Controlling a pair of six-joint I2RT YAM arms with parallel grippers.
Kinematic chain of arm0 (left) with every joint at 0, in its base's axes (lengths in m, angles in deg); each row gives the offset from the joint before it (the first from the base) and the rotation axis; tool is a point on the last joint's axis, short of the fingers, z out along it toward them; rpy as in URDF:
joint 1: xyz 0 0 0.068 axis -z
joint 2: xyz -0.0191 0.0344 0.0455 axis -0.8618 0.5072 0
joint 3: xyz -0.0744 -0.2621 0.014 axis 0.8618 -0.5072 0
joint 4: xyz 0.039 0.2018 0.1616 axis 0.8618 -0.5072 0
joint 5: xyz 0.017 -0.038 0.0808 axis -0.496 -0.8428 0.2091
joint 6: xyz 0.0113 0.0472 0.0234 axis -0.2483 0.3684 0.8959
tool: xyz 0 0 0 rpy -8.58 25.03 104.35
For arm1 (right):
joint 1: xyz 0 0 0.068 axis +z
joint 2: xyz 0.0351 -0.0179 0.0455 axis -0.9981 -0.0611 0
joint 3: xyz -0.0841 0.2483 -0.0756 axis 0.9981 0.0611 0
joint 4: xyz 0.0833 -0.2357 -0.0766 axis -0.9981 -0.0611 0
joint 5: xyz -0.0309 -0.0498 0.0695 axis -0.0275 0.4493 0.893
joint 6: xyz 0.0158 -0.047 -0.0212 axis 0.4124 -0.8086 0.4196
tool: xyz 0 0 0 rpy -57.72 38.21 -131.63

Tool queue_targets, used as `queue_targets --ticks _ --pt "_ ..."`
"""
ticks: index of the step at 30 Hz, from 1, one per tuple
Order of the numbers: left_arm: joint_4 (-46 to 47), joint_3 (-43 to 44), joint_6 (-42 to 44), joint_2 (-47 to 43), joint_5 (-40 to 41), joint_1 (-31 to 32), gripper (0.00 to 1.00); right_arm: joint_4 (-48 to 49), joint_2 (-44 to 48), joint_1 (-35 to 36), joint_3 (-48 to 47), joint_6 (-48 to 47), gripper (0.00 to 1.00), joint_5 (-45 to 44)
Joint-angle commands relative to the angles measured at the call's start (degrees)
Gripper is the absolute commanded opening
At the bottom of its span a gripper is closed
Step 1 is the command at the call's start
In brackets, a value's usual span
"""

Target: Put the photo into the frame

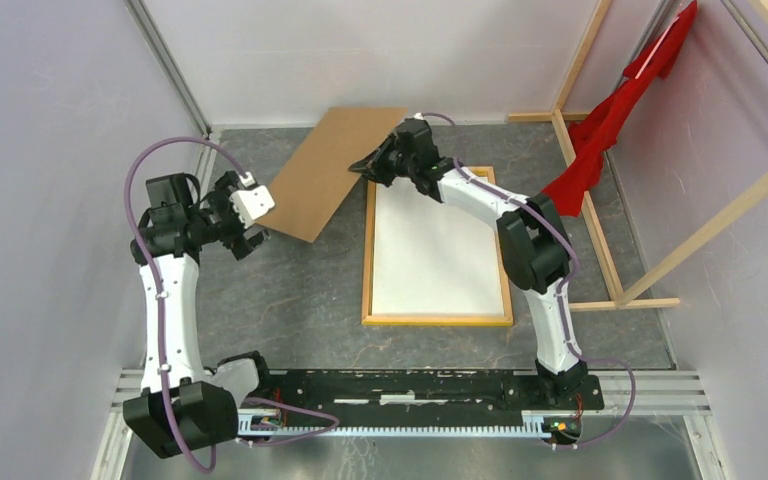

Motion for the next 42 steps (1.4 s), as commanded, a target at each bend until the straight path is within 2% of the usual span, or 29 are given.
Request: queue_targets --ticks 1,6,11,18,24,30,33,35,37,40,42 --pt "-7.84 -2.54 18.93 -0.63 -7.90 0.09 1.00 8.04 6.91 0.21 3.25 6.19 0.00 3.79" --pt "-6.46 -10.71 31.07 -7.17 -7.55 0.14 1.00 9.47 9.32 0.37 5.45 9.48 0.00 6.41" --pt "-2.82 -18.56 37.98 -12.64 -3.67 0.21 1.00 15.23 13.71 0.52 11.03 13.42 0.00 8.17" --pt "5.66 -21.16 33.40 -15.13 -6.79 0.21 0.97 18.58 16.43 1.09 14.19 15.82 0.00 10.15" --pt "13.63 -22.47 29.13 -16.68 -10.17 0.21 0.78 19.98 16.71 3.06 14.92 16.72 0.00 10.62" --pt "17.49 -23.40 26.73 -18.70 -11.23 0.28 0.69 19.64 16.32 4.71 15.36 16.69 0.00 10.27" --pt "17.53 -23.79 27.54 -19.39 -11.46 0.38 0.56 18.62 15.66 5.47 14.68 15.78 0.00 10.27" --pt "17.52 -23.65 27.61 -19.57 -11.26 0.37 0.43 17.54 15.45 5.61 14.39 14.70 0.00 10.59" --pt "18.38 -23.32 26.53 -19.66 -10.93 0.39 0.25 16.69 15.52 5.58 14.54 13.10 0.00 11.05" --pt "22.35 -23.26 23.00 -20.16 -10.89 0.33 0.05 12.10 15.50 5.15 12.73 4.73 0.11 12.73" --pt "25.65 -23.36 20.74 -20.50 -11.32 0.33 0.02 5.63 14.93 4.13 9.95 -3.83 0.21 14.50"
